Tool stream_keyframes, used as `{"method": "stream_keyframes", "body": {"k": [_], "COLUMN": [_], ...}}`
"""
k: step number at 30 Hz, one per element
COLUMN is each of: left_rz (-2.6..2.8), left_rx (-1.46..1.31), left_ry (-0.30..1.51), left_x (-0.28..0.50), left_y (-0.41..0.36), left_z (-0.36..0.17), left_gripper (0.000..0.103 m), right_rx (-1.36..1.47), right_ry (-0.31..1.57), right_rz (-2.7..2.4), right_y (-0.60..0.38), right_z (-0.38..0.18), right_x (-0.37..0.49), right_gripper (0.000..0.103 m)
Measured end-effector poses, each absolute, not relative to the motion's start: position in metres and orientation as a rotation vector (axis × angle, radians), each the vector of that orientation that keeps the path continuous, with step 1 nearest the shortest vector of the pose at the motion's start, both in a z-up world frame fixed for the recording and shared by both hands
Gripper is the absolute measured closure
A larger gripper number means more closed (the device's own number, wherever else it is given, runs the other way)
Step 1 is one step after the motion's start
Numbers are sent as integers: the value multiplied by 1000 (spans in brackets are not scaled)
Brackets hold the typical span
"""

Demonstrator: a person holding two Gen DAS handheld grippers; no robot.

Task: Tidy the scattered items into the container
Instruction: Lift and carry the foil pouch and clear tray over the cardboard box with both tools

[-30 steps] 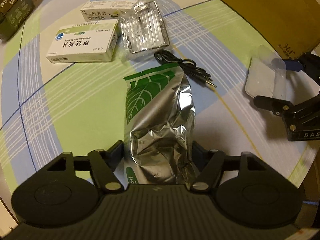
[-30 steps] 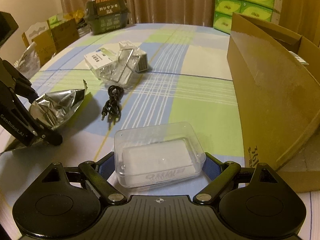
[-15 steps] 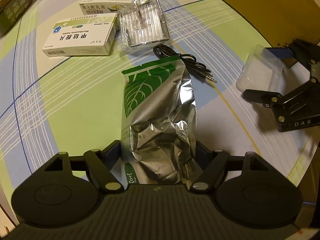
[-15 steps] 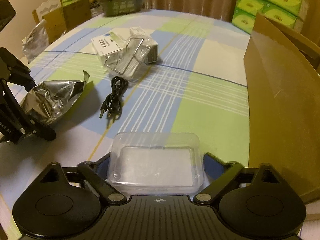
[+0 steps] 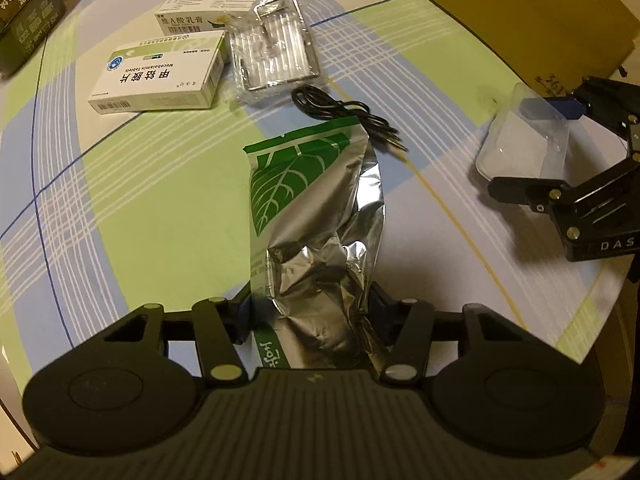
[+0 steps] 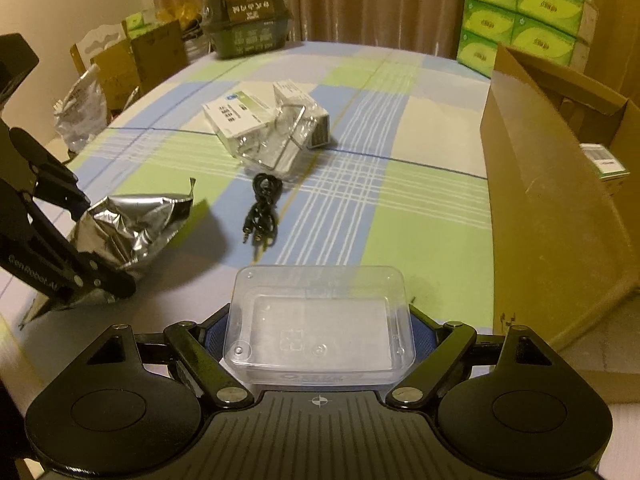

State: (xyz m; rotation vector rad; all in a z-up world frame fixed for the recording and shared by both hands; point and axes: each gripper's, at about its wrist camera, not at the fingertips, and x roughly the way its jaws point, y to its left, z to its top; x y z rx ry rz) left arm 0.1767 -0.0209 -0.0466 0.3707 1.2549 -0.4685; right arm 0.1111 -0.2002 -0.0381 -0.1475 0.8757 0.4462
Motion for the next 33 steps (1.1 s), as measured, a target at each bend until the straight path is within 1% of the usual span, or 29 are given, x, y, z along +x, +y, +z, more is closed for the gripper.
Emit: {"method": "stream_keyframes", "body": {"k": [17, 33], "left_rz": [-462, -490], "left_rx": [390, 347], "left_ry": [1187, 1130], "left_x": [126, 116], "left_y": [-43, -87], "left_z": [3, 44], "left_gripper": [53, 53], "right_rx": [-139, -164], "right_ry": [765, 641], "right_rz": [427, 369], "right_y": [-209, -245], "right_z": [12, 61], "right_x": [70, 50], "right_gripper": [21, 21]}}
